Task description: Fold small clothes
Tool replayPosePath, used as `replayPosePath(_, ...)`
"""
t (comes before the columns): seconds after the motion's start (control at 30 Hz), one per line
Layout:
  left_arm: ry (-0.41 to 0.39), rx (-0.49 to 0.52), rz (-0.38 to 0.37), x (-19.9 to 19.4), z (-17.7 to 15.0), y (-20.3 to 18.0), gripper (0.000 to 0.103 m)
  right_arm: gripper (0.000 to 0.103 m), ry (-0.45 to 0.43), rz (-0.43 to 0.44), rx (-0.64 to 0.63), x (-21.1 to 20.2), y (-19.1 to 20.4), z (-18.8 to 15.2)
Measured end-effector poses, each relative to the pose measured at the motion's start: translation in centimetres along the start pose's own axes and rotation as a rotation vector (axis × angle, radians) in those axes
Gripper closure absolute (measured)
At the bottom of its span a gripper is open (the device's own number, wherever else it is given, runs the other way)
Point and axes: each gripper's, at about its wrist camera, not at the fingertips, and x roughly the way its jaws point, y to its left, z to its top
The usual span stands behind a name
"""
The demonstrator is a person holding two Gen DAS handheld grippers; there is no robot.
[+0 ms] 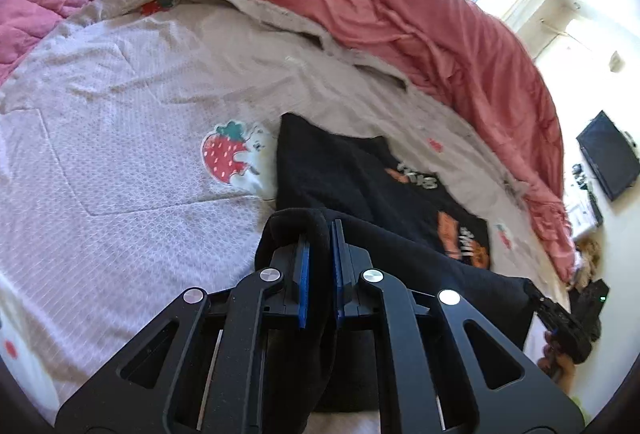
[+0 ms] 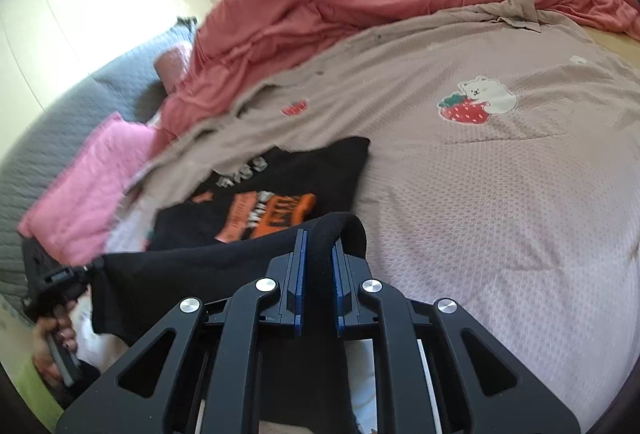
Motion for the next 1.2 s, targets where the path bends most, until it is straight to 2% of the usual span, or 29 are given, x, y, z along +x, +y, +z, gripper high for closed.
replayPosePath(0.13,0.024,0.006,0.036,1.9,-0.5,1.1,0.099,0.093,0.030,-0.023,-0.010,1.6,-0.4,-0.1)
replayPosePath(0.3,0.033,0.091,0.090,3.1,-0.6,0.6,0.097,0.092,0.056,-0.067,-0.047,3.1,-0.3,-0.2)
replayPosePath(0.47,0.037,0.123,0.123,3.6,-1.2,-0.1,0.094,0.069,0.069,-0.095,-0.035,3.3,-0.7,-0.7)
replayPosePath(0.53,0.034,0.103,0.095,3.2,-1.0,-0.1,0.086,0.060,0.057,-0.080,-0.013,2.8,-0.9,-0.6)
replayPosePath(0.57,0.036,0.090,0.076,3.0,-0.9,0.0,0.081,0.059,0.050,-0.083,-0.017,2.5,-0.8,-0.6)
replayPosePath(0.7,0.022,0.095,0.056,1.8,-1.0,-0.6,0.073,0.052,0.043,-0.077,-0.040,1.1,0.1,-0.9)
replayPosePath(0.77,0.021,0.098,0.055,0.8,-1.1,-0.8,0.053,0.050,0.036,-0.085,-0.076,0.2,1.1,-1.1)
replayPosePath(0.8,0.024,0.094,0.053,0.5,-1.1,-0.8,0.049,0.049,0.037,-0.084,-0.083,0.0,1.4,-1.3)
replayPosePath(0.9,0.041,0.058,0.033,-0.8,-1.3,-0.2,0.045,0.046,0.061,-0.091,-0.086,-0.8,2.1,-2.0)
replayPosePath(1.07,0.129,0.005,0.006,-2.2,-2.7,0.9,0.034,0.046,0.119,-0.114,-0.081,-1.7,2.8,-3.8)
replayPosePath(1.17,0.195,0.007,0.015,-2.1,-4.2,1.2,0.033,0.044,0.129,-0.102,-0.058,-2.6,2.9,-4.5)
replayPosePath(1.2,0.213,-0.003,0.010,-2.0,-4.6,1.4,0.033,0.040,0.133,-0.103,-0.045,-2.9,2.9,-4.7)
